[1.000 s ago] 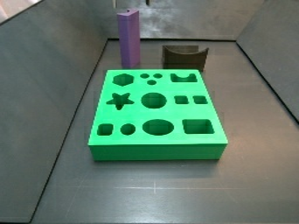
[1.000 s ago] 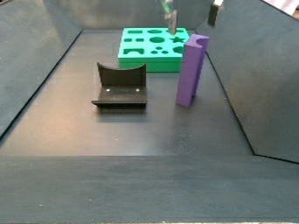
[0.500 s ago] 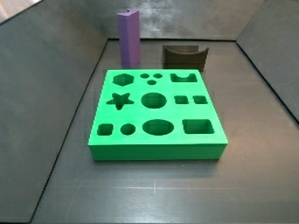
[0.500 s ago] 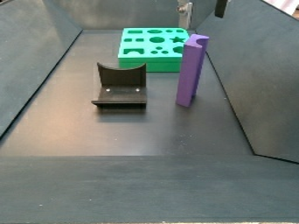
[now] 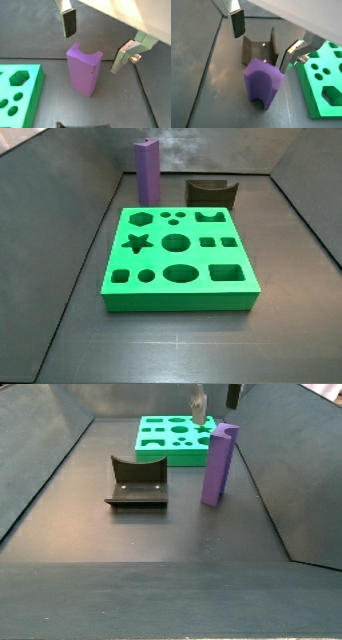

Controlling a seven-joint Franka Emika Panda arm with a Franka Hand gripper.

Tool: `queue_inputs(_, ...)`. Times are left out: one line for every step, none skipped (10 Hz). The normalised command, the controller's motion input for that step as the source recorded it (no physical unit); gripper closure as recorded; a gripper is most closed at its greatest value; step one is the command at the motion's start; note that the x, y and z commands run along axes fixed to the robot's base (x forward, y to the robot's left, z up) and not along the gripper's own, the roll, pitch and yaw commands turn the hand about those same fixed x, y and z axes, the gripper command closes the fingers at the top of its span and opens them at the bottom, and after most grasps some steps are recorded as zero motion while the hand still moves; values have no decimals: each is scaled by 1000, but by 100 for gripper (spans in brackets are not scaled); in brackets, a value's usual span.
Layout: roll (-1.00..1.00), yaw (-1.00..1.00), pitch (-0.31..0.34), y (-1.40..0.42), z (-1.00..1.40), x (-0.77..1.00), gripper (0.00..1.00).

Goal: Pick up the arch object. Move up. Move to above the board. Insert the arch object.
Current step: Pick up the arch object.

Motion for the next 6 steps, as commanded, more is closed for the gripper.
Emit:
queue_inputs(196,520,51,-137,-754,-223,0)
queue_inputs(213,503,76,-317,-640,-337,0)
queue_inputs(206,437,119,-400,-300,-363,0)
queue_inputs(203,426,97,-297,-234,-283,0)
queue_inputs(136,457,74,0,-314,-254,0)
queue_inputs(57,351,33,137,-254,-174,0)
